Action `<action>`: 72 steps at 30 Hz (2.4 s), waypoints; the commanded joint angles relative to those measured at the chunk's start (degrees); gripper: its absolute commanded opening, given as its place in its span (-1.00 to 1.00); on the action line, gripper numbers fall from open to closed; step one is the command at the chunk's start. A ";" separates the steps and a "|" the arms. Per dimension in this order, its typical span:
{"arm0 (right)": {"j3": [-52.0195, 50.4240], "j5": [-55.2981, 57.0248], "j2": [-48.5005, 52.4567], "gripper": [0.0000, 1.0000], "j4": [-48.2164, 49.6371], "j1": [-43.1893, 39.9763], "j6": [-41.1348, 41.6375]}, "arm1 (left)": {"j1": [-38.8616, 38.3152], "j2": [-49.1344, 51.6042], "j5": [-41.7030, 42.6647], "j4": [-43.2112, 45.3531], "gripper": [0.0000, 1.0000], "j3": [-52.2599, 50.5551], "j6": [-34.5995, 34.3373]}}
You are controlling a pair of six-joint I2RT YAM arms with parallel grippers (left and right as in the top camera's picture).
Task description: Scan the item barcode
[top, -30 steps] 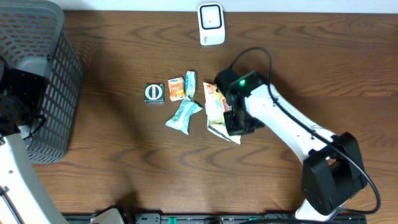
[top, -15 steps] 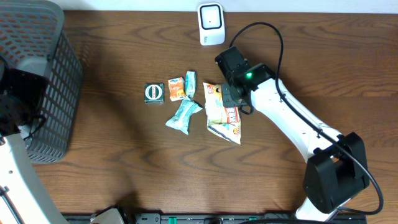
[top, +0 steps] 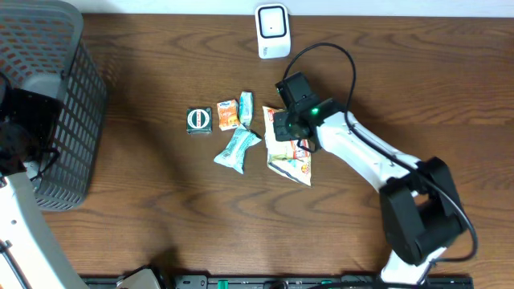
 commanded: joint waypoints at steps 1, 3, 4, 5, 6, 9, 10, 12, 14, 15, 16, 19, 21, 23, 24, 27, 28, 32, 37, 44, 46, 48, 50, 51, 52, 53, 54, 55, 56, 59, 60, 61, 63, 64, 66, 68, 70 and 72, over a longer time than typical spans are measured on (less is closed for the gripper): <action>-0.70 -2.40 4.11 -0.73 0.11 -0.09 -1.31 | 0.22 0.00 -0.33 -0.17 0.95 0.15 -0.11; -0.70 -2.40 5.81 -0.76 0.04 -0.09 -1.31 | 0.22 0.00 -0.33 -0.17 0.95 0.15 -0.09; -0.70 -2.40 6.03 -0.80 -0.22 -0.09 -1.29 | 0.22 0.00 -0.33 -0.17 0.96 0.15 -0.09; -0.68 -2.38 6.16 -0.84 -0.44 -0.09 -1.31 | 0.22 0.00 -0.33 -0.17 0.95 0.15 -0.11; -0.50 -2.40 6.03 -0.85 -0.92 -0.09 -1.31 | 0.22 0.00 -0.33 -0.17 0.96 0.15 -0.09; 2.05 -2.34 4.57 -0.75 -4.94 -0.13 -1.95 | 0.22 0.00 -0.33 -0.17 0.95 0.15 -0.11; 3.26 -2.34 4.07 -0.67 -6.56 -0.15 -2.43 | 0.22 0.00 -0.33 -0.17 0.95 0.15 -0.09; 7.08 -2.19 2.34 -0.56 -11.67 -0.20 -4.09 | 0.22 0.00 -0.33 -0.17 0.95 0.15 -0.09; 10.64 -1.88 0.81 -0.43 -16.48 -0.20 -5.01 | 0.22 0.00 -0.33 -0.17 0.95 0.15 -0.11; 12.70 -1.68 -0.02 -0.35 -19.41 -0.20 -5.42 | 0.22 0.00 -0.33 -0.17 0.96 0.15 -0.09; 14.27 -1.64 -0.59 -0.30 -21.81 -0.20 -5.42 | 0.22 0.00 -0.33 -0.17 0.95 0.15 -0.09; 17.49 -1.53 -2.10 0.04 -28.68 -0.07 -5.42 | 0.22 0.00 -0.33 -0.17 0.96 0.15 -0.09; 17.57 -1.46 -2.54 0.43 -31.82 -0.04 -5.70 | 0.22 0.00 -0.33 -0.17 0.95 0.15 -0.11; 17.29 -1.31 -2.45 0.43 -36.26 -0.04 -5.86 | 0.22 0.00 -0.33 -0.17 0.95 0.15 -0.11; 16.63 -1.25 -2.43 0.41 -37.92 -0.07 -5.86 | 0.22 0.00 -0.33 -0.17 0.95 0.15 -0.11; 13.53 -1.29 -2.43 0.21 -39.91 -0.04 -5.81 | 0.22 0.00 -0.33 -0.17 0.95 0.15 -0.09; 11.78 -1.29 -2.43 0.08 -39.56 0.07 -5.79 | 0.22 0.00 -0.33 -0.17 0.96 0.15 -0.11; 5.44 -2.51 -2.43 -0.37 -35.41 0.66 -5.70 | 0.22 0.00 -0.33 -0.17 0.96 0.15 -0.09; -2.14 -9.11 -2.43 -0.52 -26.16 1.79 -5.70 | 0.22 0.00 -0.33 -0.17 0.95 0.15 -0.11; -7.58 -8.98 -2.45 -0.82 -20.52 2.71 -3.17 | 0.22 0.00 -0.33 -0.17 0.96 0.15 -0.09; -6.82 -8.98 -2.69 -0.82 -21.33 2.58 -3.17 | 0.22 0.00 -0.33 -0.20 0.95 0.15 -0.11; -4.48 -8.92 -2.89 -0.81 -23.91 2.19 -3.19 | 0.22 0.00 -0.33 -0.17 0.96 0.15 -0.11; 0.55 -8.48 -2.93 -0.81 -29.22 1.49 -3.21 | 0.22 0.00 -0.33 -0.17 0.95 0.15 -0.09; 2.12 -8.20 -2.93 -0.81 -30.73 1.36 -3.23 | 0.22 0.00 -0.33 -0.17 0.95 0.15 -0.09; 4.04 -7.34 -2.93 -0.81 -32.26 1.20 -3.21 | 0.22 0.00 -0.33 -0.17 0.96 0.15 -0.11; 7.15 -5.44 -2.93 -0.80 -34.14 1.03 -3.21 | 0.22 0.00 -0.33 -0.17 0.96 0.15 -0.11; 8.87 -3.82 -2.93 -0.79 -34.64 0.92 -3.21 | 0.22 0.00 -0.33 -0.17 0.96 0.15 -0.11; 10.19 -2.10 -2.93 -0.75 -34.53 0.92 -3.19 | 0.22 0.00 -0.33 -0.17 0.96 0.15 -0.11; 10.78 -0.94 -2.93 -0.68 -34.21 0.92 -3.19 | 0.22 0.00 -0.33 -0.17 0.95 0.15 -0.09; 11.47 3.78 -2.91 -0.46 -30.69 0.92 -3.19 | 0.22 0.00 -0.33 -0.17 0.95 0.15 -0.09; 11.34 5.35 -2.82 -0.46 -29.27 0.92 -3.17 | 0.22 0.00 -0.33 -0.17 0.96 0.15 -0.09; 11.17 6.47 -2.64 -0.46 -27.96 0.92 -3.17 | 0.22 0.00 -0.33 -0.17 0.95 0.15 -0.11; 10.60 7.56 -2.45 -0.49 -25.22 0.81 -3.15 | 0.22 0.00 -0.33 -0.17 0.95 0.15 -0.09; 10.19 7.54 -2.43 -0.53 -23.69 0.63 -3.13 | 0.22 0.00 -0.33 -0.17 0.95 0.15 -0.11; 9.53 7.52 -2.10 -0.60 -21.59 0.28 -1.81 | 0.22 0.00 -0.33 -0.17 0.95 0.15 -0.09; 9.46 7.50 -1.42 -0.66 -20.94 -0.04 -1.38 | 0.22 0.00 -0.33 -0.17 0.95 0.15 -0.09; 9.44 7.30 -0.48 -0.67 -20.37 -0.26 -1.44 | 0.22 0.00 -0.33 -0.17 0.95 0.15 -0.09; 9.42 6.99 0.92 -0.68 -19.56 -0.31 -1.40 | 0.22 0.00 -0.33 -0.17 0.95 0.15 -0.11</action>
